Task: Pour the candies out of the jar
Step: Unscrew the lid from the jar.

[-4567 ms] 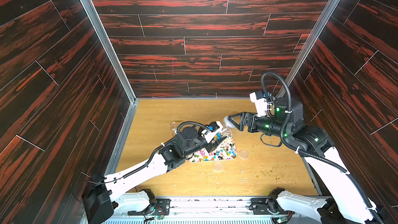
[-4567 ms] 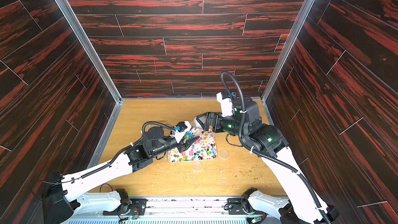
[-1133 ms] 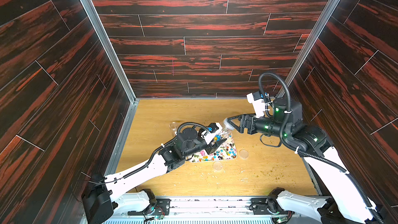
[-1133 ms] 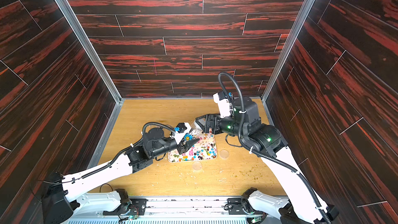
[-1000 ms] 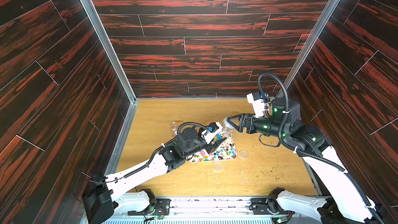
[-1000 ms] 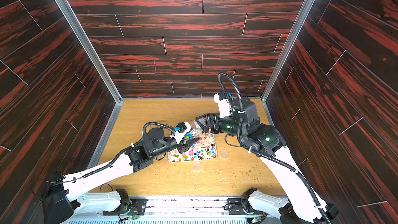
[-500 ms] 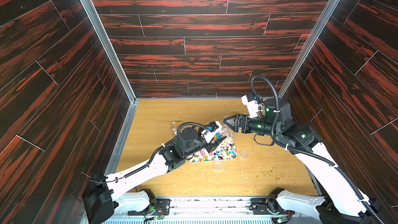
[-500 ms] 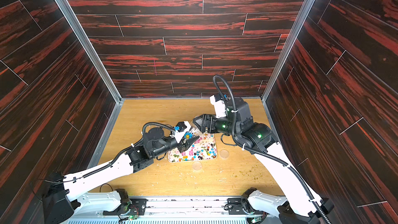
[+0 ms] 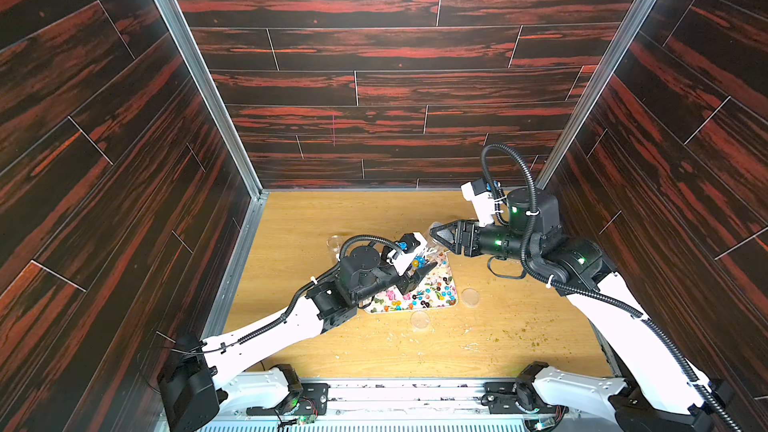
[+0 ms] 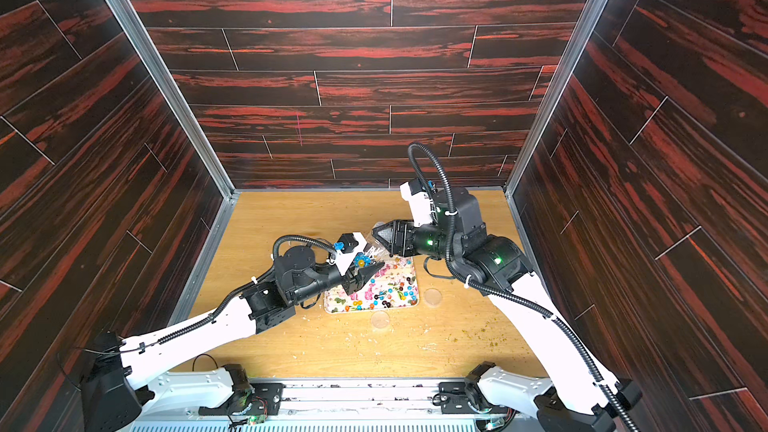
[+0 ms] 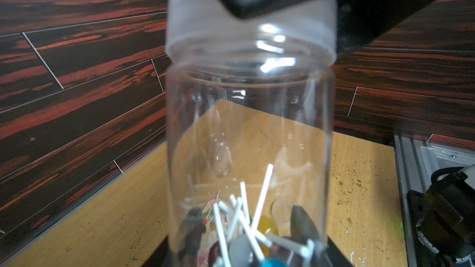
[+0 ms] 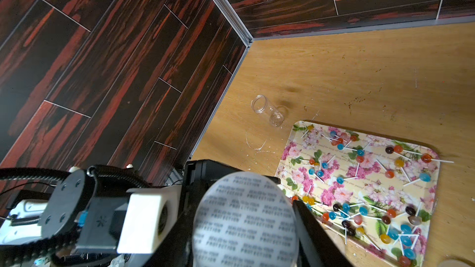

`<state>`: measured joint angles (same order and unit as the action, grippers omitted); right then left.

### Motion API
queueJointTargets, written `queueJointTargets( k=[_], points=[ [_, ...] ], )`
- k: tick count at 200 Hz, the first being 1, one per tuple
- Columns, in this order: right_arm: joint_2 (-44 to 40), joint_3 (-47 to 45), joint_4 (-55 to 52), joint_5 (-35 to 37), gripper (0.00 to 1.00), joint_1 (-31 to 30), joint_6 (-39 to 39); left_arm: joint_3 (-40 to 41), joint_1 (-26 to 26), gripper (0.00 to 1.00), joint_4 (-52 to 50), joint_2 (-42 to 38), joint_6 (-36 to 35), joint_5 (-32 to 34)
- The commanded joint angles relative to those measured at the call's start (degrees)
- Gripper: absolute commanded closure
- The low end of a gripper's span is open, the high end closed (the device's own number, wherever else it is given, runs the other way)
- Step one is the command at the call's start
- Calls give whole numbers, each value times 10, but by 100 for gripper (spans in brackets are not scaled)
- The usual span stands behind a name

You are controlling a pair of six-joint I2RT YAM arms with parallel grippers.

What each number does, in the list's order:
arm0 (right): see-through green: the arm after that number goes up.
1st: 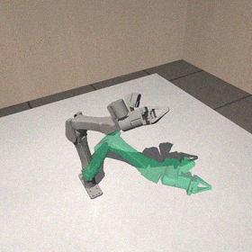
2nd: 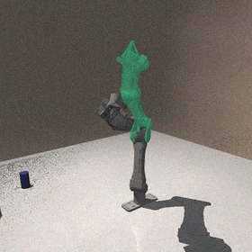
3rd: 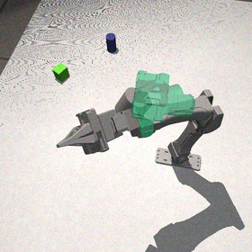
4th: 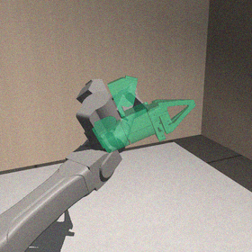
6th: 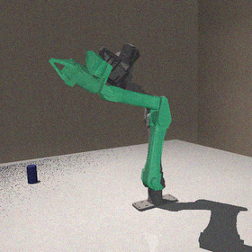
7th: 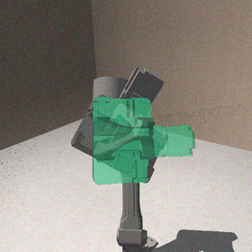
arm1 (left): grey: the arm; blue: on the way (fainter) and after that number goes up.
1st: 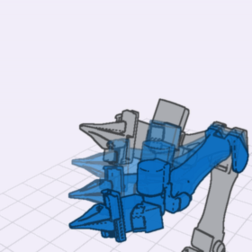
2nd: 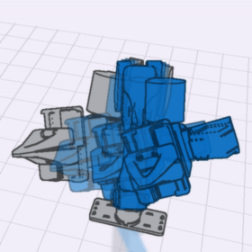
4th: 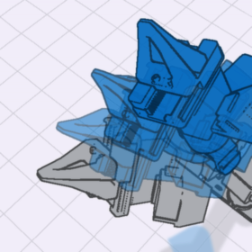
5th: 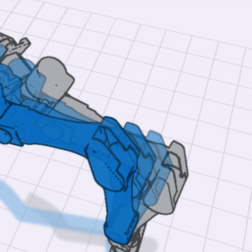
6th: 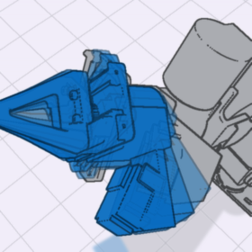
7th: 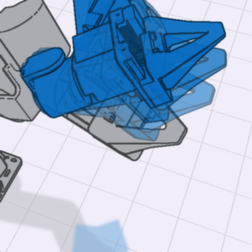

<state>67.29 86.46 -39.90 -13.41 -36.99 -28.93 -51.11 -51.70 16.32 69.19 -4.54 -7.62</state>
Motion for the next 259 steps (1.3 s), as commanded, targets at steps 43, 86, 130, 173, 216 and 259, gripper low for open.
queueJointTargets(
  k=[43, 86, 130, 173, 216, 259],
  points=[
    [-24, 26, 8, -98, 53, -3, 181, 1, -2, 65, 24, -65, 101, -147],
    [-10, 67, -27, -153, 53, 1, 316, 4, -1, 65, 44, -77, 152, -209],
    [25, 129, -97, -221, 52, 2, 423, -5, -2, 65, 48, -70, 165, -254],
    [44, 173, -135, -234, 48, 3, 464, -2, -1, 65, 45, -74, 162, -254],
    [46, 175, -133, -236, 24, 4, 446, 5, -1, 65, 46, -80, 155, -240],
    [41, 184, -122, -225, 12, 3, 414, 6, -1, 65, 39, -82, 135, -213]
  ],
)
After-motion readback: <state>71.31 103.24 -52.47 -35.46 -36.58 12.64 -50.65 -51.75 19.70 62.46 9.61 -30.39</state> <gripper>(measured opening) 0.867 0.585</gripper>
